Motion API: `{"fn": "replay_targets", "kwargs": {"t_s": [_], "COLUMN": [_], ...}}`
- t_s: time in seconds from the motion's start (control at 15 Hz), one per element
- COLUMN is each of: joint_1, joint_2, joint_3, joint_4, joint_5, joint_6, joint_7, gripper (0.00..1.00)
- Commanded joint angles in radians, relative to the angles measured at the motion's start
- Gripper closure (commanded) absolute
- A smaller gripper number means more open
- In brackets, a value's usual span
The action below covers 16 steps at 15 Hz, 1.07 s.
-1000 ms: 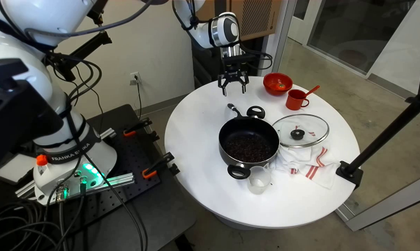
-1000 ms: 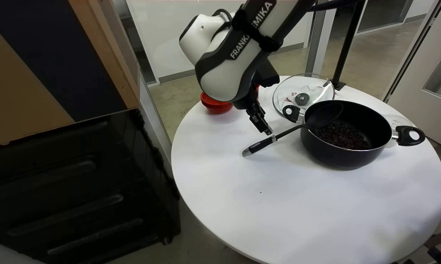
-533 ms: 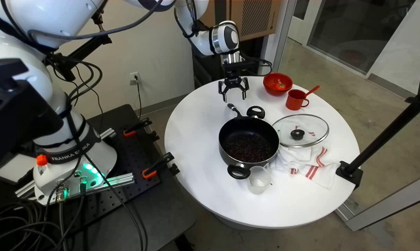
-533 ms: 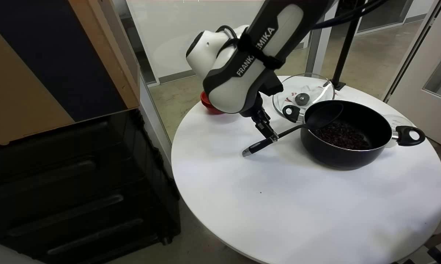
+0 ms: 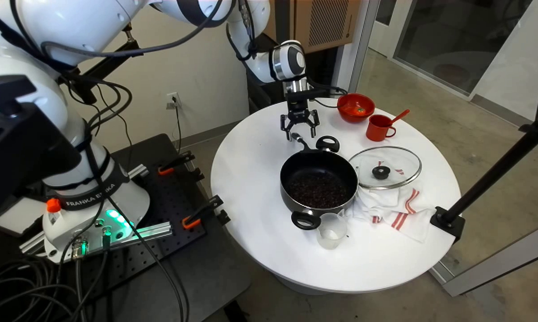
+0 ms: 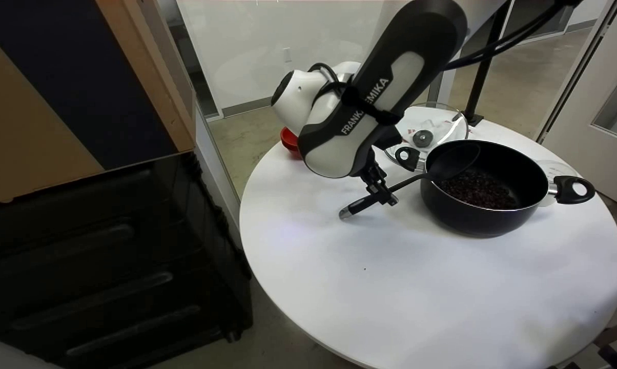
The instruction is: Put the spoon on the table then cover the pot with the lid
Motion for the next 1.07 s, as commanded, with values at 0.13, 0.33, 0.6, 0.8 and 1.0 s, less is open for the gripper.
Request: {"fn": "replay_targets", "kwargs": {"t_s": [0.13, 0.33, 0.6, 0.8, 1.0], "joint_1": [0.013, 0.012, 0.012, 0.010, 0.014], "joint_2": [0.036, 0.032, 0.024, 0.011, -0.018], "joint_3": [-0.006, -0.005, -0.003, 0.006, 0.020], "joint_4": [0.046, 0.041, 0.038, 0.040, 0.064], "joint_5": [-0.034, -0.040, -0.046, -0.036, -0.027], "joint_6": [-0.009, -0.006, -0.008, -0.020, -0.028], "joint_7": [0.023, 0.019, 0.018, 0.011, 0.004], "gripper": [0.47, 0.69, 0.96, 0.93, 0.93]}}
